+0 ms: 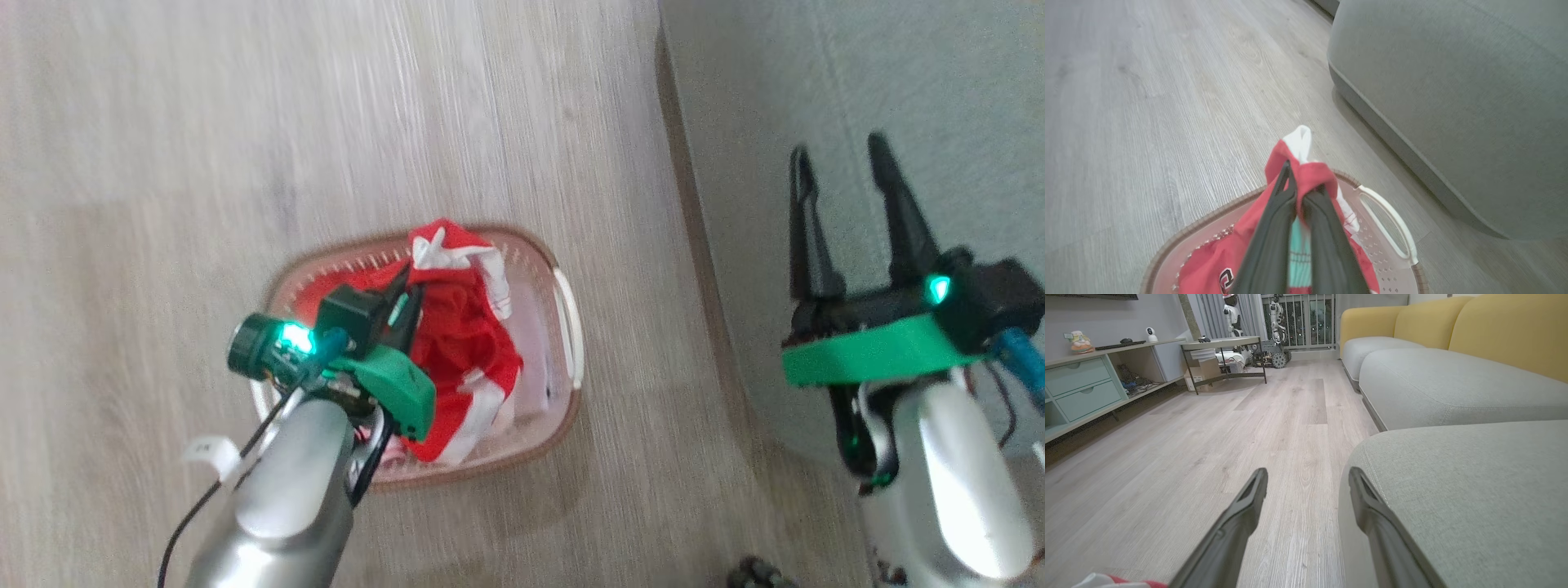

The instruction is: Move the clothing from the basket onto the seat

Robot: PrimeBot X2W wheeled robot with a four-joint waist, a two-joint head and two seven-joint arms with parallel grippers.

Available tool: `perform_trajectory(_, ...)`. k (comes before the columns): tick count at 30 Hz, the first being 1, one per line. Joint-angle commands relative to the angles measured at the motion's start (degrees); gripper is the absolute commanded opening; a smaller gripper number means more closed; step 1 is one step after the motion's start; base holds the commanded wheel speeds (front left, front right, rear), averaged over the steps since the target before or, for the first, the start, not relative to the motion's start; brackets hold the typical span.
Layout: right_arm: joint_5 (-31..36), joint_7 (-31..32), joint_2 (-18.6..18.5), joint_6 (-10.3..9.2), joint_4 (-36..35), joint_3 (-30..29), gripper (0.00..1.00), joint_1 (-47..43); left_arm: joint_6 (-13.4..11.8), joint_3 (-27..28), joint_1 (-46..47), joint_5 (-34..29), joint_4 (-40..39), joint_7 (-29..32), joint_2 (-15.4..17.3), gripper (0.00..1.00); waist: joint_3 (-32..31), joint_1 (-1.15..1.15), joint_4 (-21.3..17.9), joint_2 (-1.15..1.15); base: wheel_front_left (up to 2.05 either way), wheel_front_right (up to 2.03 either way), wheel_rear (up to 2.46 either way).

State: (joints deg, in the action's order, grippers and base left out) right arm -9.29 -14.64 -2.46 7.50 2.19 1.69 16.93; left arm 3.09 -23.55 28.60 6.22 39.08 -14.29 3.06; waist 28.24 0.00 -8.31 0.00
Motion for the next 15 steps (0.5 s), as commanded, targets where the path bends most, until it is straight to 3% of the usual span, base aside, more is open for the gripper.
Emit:
perform_trajectory(1,-0.2,-0.4,-0.4,-0.01,-0.8,1.2,1.0,-1.7,0.4,1.5,-1.4,0.3,-3.1,-0.7,0.7,0.0,-8.5,0.0,1.8,0.0,0.0,0.0,0.0)
perform_trajectory(15,0.0,-0.4,-0.4,-0.01,5.8,1.0,1.0,-11.5,2.4,1.6,-3.6,1.6,-11.2,-0.7,1.1,0.0,-27.1,0.0,4.4,0.0,0.0,0.0,0.0)
